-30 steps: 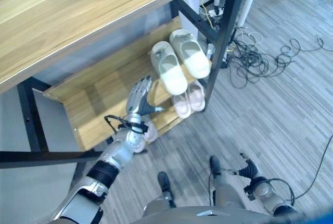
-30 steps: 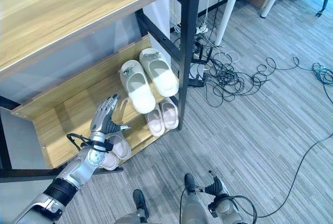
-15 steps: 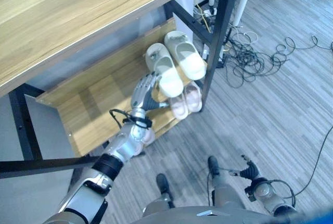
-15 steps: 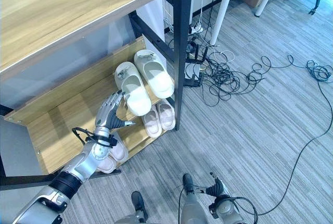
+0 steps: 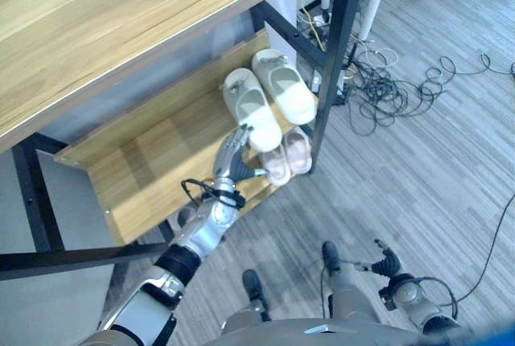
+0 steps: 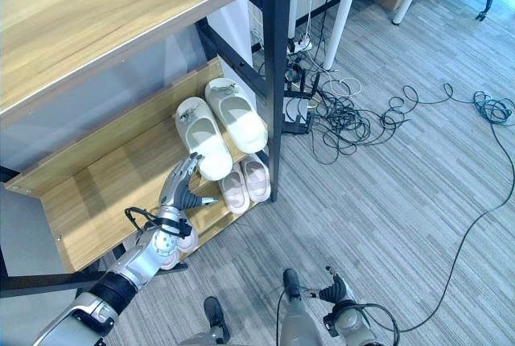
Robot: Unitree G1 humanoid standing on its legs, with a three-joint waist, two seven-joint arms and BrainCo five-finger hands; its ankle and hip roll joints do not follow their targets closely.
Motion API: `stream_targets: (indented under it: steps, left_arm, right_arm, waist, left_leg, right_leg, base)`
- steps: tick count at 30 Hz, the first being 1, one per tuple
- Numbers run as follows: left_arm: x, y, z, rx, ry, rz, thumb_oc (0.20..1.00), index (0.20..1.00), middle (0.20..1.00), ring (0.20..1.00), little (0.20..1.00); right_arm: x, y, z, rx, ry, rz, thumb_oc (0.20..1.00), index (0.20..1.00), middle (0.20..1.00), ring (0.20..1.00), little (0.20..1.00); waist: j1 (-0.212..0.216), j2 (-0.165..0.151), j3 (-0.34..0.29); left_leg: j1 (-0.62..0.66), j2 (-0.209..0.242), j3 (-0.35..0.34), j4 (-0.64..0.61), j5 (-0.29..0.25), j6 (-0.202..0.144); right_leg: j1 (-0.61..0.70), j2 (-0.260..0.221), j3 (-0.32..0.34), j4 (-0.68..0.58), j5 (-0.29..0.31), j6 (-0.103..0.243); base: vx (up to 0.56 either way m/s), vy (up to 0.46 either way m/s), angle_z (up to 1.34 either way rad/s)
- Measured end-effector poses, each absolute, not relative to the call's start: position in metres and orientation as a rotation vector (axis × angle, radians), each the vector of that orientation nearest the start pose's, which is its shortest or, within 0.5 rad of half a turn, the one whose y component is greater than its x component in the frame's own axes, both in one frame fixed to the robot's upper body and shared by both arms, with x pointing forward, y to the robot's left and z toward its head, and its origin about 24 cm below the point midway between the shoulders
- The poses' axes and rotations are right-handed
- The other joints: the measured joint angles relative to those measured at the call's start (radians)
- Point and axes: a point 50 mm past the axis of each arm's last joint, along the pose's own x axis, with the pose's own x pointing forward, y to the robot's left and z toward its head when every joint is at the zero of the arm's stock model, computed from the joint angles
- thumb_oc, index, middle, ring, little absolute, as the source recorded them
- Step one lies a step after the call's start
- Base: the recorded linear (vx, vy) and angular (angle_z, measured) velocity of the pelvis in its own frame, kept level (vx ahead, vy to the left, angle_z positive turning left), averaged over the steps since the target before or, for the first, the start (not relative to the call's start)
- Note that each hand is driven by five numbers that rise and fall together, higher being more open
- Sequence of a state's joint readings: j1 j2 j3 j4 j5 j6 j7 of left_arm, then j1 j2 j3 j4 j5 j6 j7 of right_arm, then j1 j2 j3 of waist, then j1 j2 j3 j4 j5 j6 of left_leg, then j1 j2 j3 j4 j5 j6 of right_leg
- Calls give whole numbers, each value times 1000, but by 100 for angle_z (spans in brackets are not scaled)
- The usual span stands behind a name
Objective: Arrange the slippers neatly on the shoe rack.
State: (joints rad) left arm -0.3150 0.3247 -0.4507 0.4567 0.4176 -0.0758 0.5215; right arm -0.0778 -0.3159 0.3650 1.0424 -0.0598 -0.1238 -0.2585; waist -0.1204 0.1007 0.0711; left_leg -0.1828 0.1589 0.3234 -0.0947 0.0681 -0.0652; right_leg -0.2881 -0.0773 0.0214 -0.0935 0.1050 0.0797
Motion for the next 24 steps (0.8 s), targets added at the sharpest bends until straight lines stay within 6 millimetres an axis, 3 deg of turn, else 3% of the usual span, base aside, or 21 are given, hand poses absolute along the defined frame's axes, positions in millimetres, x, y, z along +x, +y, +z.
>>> stream_targets:
  steps: [9, 24]
  left_arm:
    - [294, 131, 23, 658, -117, 32, 1000, 1000, 1000, 1000, 1000]
    - [295, 131, 24, 629, -103, 30, 1000, 1000, 1000, 1000, 1000]
  right_arm:
    - [167, -229, -126, -612, 806, -28, 1000, 1000, 1000, 1000, 1000]
    - [168, -231, -127, -616, 824, -42, 1000, 1000, 1000, 1000, 1000]
  waist:
    - [0, 10, -7]
    - [-7, 11, -10]
  left_leg:
    - [1, -1, 0, 0, 0, 0]
    - [9, -2, 0, 0, -3, 4]
  right_leg:
    - [2, 0, 0, 0, 0, 0]
    - [8, 3, 3, 0, -1, 0]
  base:
    - [0, 0, 0]
    - [2, -2, 0]
